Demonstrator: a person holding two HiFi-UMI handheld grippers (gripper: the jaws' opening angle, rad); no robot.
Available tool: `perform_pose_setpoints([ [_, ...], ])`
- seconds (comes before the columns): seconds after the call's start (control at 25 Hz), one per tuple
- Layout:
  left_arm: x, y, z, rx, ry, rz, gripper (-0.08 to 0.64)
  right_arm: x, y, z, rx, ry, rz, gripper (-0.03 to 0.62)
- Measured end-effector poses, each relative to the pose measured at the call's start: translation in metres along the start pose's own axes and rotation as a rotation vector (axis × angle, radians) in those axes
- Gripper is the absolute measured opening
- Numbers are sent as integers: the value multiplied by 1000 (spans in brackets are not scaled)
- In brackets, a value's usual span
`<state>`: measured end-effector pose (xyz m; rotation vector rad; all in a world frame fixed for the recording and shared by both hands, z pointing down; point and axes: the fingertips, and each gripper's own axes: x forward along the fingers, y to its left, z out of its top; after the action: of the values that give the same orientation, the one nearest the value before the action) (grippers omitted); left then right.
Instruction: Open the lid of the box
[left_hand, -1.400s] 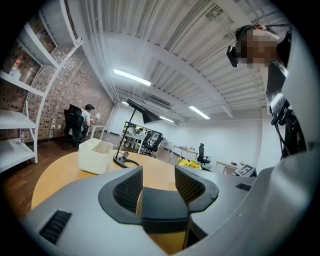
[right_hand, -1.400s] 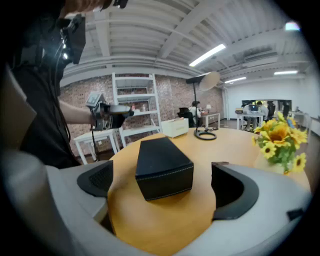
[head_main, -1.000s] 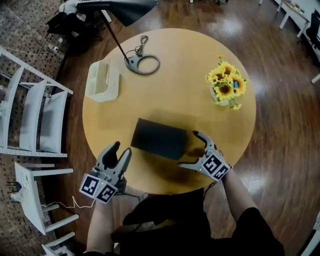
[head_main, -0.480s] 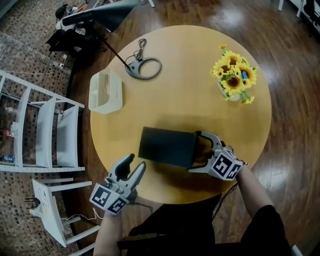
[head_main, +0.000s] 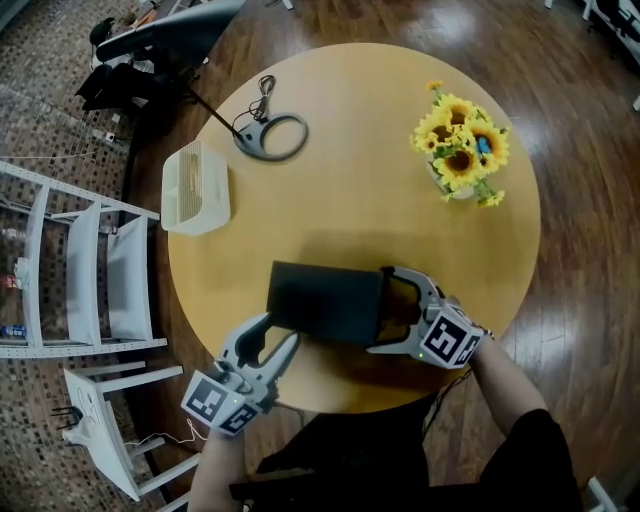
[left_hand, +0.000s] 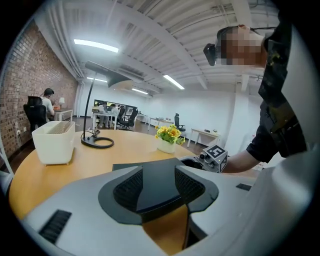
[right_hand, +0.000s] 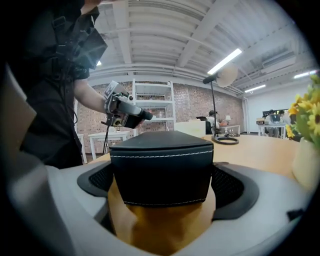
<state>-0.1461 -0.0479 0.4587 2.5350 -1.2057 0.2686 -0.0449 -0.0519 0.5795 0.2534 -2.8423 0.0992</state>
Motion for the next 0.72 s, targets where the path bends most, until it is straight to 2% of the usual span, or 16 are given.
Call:
perform_pose_setpoints([
  [0.08,6,-3,2,33,8,-24,202,1,0,1,8,-17,-3,608],
  [0.12,11,-6,3,83,17,-44,202,2,0,2,10,-21,-4,605],
  [0.2,22,-17,-1,268,88,-115,204,2,0,2,9,-25,-3,603],
  [0.28,33,-37,-19,481,234,-220,208,2,-1,2,5,-26,-1,601],
  [0.36,46,-59,-34,700,327,-357,270,2,-1,3,14,-25,-3,601],
  [0.4,50,-68,-39,785,353,-415,270,1,-1,3,25,-22,-5,601],
  [0.44,54,-74,-43,836,371,-457,270,1,0,3,35,-18,-6,602],
  [0.52,60,-81,-47,869,387,-505,270,2,1,3,35,-16,-4,602],
  [0.72,64,-90,-51,872,450,-605,261,3,1,3,7,-15,3,603],
])
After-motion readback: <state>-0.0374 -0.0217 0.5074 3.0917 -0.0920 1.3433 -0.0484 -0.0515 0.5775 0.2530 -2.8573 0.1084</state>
